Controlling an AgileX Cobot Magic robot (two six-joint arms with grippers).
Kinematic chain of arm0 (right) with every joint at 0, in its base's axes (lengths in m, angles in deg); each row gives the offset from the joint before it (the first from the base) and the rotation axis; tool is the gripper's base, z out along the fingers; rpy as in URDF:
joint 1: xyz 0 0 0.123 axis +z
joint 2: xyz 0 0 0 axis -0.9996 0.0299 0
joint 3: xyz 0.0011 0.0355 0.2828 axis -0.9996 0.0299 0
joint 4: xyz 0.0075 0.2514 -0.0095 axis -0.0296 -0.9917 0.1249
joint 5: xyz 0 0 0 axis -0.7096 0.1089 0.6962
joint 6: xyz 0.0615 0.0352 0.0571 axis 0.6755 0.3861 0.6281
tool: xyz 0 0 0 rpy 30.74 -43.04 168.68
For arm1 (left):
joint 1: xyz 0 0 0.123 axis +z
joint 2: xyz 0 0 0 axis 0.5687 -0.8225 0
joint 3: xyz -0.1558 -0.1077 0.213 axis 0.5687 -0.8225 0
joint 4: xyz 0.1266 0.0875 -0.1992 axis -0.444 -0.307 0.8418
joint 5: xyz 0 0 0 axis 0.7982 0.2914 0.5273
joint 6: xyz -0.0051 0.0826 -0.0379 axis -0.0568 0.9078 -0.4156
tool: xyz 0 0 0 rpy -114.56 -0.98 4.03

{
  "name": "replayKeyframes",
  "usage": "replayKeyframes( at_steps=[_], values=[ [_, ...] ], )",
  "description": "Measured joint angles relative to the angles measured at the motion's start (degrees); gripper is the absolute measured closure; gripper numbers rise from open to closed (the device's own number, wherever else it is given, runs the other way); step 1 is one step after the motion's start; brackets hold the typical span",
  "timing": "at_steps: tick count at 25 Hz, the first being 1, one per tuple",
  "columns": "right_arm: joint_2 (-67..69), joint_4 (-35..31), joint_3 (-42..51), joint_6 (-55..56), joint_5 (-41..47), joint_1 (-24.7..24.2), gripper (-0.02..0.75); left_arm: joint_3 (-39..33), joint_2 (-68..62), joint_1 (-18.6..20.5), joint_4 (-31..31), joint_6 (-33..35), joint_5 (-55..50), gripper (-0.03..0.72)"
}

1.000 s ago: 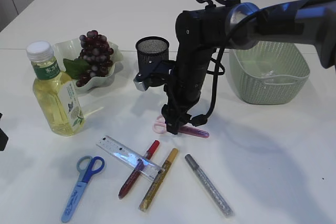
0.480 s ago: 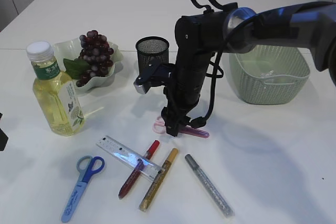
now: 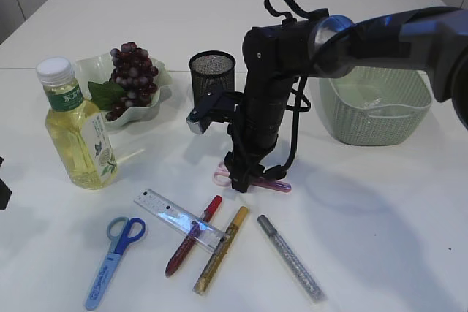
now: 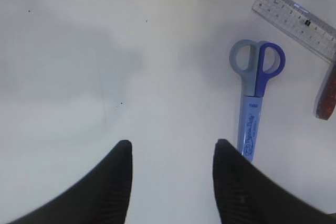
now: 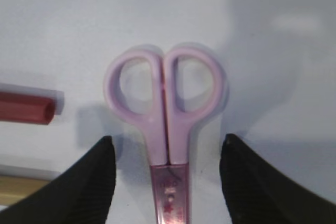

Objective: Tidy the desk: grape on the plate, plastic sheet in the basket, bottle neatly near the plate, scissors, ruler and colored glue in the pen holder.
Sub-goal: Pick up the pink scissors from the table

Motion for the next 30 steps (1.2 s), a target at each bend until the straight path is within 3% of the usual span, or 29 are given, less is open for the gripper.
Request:
replayKeyframes(
  at_steps=[11, 14, 19, 30],
  values=[
    [0.6, 0.0, -0.1, 0.0, -0.1, 0.0, 0.248, 0.0, 0.0, 0.0, 0.1, 0.0, 0.0, 0.326],
    [0.7, -0.2, -0.1, 0.0, -0.1, 0.0, 0.307, 0.0, 0.0, 0.0, 0.1, 0.0, 0.0, 0.326],
    [0.8, -1.1, -0.4, 0.0, -0.1, 0.0, 0.523, 0.0, 0.0, 0.0, 0.2, 0.0, 0.0, 0.326],
    [0.9, -1.5, -0.6, 0.0, 0.1, 0.0, 0.558, 0.0, 0.0, 0.0, 0.6, 0.0, 0.0, 0.326]
  ],
)
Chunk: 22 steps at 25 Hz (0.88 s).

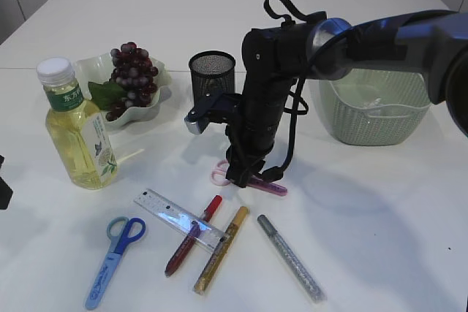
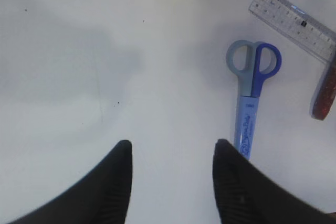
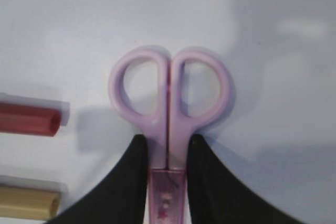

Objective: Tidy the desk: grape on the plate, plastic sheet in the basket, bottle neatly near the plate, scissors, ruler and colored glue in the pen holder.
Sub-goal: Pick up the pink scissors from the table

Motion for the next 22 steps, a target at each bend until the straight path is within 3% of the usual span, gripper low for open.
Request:
replayKeyframes(
  at_steps=[4, 9, 15, 17, 20, 22],
  values=[
    [-0.4, 0.0, 0.0, 0.0, 1.0, 0.0, 0.559, 0.0, 0.0, 0.0, 0.0, 0.0, 0.0, 0.326],
    [-2.0, -0.3, 0.0, 0.0, 1.8, 0.0, 0.638, 0.0, 0.0, 0.0, 0.1, 0.0, 0.0, 0.326],
    [-2.6, -0.3, 0.1, -0.1, 2.3, 0.0, 0.645, 0.0, 0.0, 0.0, 0.1, 0.0, 0.0, 0.326],
    [-2.6, -0.3, 0.1, -0.4, 2.3, 0.0, 0.597, 0.0, 0.0, 0.0, 0.1, 0.0, 0.0, 0.326],
    [-2.6, -0.3, 0.1, -3.3, 2.4, 0.0, 0.45, 0.0, 0.0, 0.0, 0.1, 0.0, 0.0, 0.326],
    [-2.7, -0.3, 0.1, -4.9, 2.9, 0.0, 0.408, 0.0, 0.0, 0.0, 0.1, 0.0, 0.0, 0.326]
  ],
)
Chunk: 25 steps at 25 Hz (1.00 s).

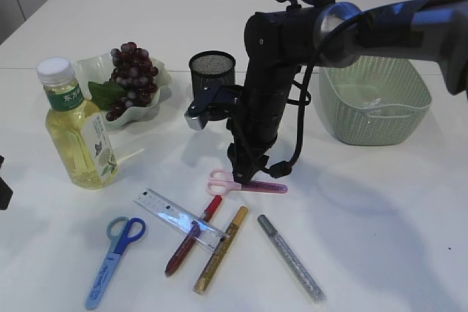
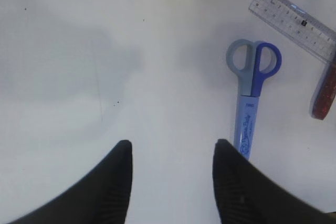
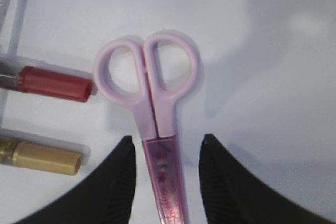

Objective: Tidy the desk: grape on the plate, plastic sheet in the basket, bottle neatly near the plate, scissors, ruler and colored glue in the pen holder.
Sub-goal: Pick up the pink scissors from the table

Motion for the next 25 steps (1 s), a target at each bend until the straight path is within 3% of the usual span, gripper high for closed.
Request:
replayKeyframes(
  at_steps=[12, 25],
  values=[
    [0.0, 0.0, 0.0, -1.2, 1.3, 0.6, 0.407, 0.0, 0.0, 0.0, 0.0, 0.0, 0.1, 0.326],
    [0.0, 4.9, 0.0, 0.6, 1.7, 2.5, 0.394, 0.0, 0.0, 0.0, 0.0, 0.0, 0.1, 0.326]
  ],
)
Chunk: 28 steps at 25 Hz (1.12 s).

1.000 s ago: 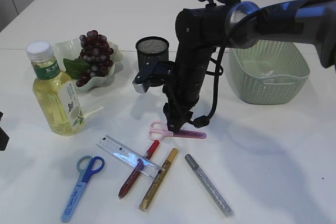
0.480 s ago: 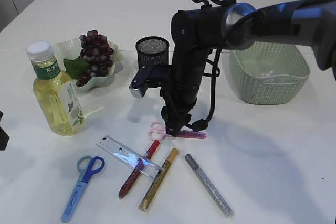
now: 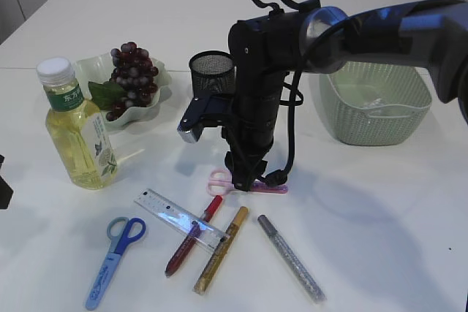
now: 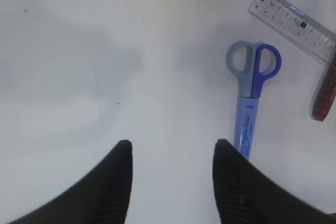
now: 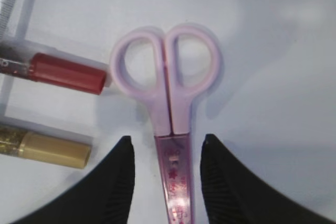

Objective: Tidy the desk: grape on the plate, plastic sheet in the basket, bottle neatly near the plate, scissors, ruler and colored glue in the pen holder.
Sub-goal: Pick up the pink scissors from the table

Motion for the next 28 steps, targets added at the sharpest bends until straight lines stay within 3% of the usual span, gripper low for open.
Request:
replayKeyframes(
  at_steps=[28],
  values=[
    [1.2, 1.3, 0.0, 0.0, -0.5, 0.0, 0.388, 0.0, 0.0, 0.0, 0.0, 0.0, 0.8, 0.326]
  ],
)
